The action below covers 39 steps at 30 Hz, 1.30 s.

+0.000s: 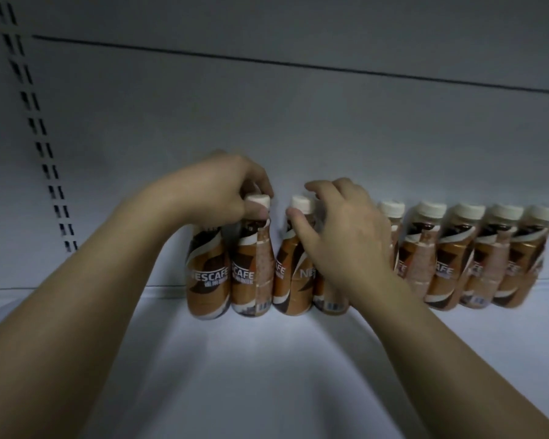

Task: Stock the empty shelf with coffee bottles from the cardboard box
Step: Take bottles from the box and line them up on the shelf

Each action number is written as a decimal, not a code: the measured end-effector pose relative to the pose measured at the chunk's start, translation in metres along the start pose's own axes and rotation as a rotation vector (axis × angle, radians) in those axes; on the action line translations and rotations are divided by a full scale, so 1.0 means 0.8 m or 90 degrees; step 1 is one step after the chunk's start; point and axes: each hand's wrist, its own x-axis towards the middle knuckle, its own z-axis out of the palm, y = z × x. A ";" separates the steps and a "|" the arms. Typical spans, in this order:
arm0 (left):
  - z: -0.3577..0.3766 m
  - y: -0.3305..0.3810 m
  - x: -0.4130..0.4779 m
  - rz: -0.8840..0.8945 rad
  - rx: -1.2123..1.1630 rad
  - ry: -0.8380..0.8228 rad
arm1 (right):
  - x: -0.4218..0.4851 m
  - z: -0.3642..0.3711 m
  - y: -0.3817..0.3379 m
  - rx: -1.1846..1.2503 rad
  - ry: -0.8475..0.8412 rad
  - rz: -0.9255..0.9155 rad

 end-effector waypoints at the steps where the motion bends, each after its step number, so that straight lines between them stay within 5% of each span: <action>1: 0.000 0.000 0.001 -0.004 -0.002 0.007 | -0.006 0.001 0.004 -0.009 -0.008 0.001; 14: 0.013 0.010 0.005 -0.062 0.113 0.112 | -0.025 -0.011 0.036 0.153 -0.036 0.041; 21: 0.024 0.045 0.000 0.013 0.144 0.144 | -0.019 -0.018 0.057 0.203 0.003 0.117; 27: 0.034 0.073 0.022 0.032 0.093 -0.018 | -0.017 -0.018 0.065 0.185 -0.065 0.115; 32: 0.026 0.072 0.032 0.016 0.079 -0.022 | -0.022 -0.009 0.068 0.188 -0.113 0.104; 39: 0.037 0.073 0.030 -0.012 0.170 0.108 | -0.024 -0.004 0.070 0.198 -0.113 0.112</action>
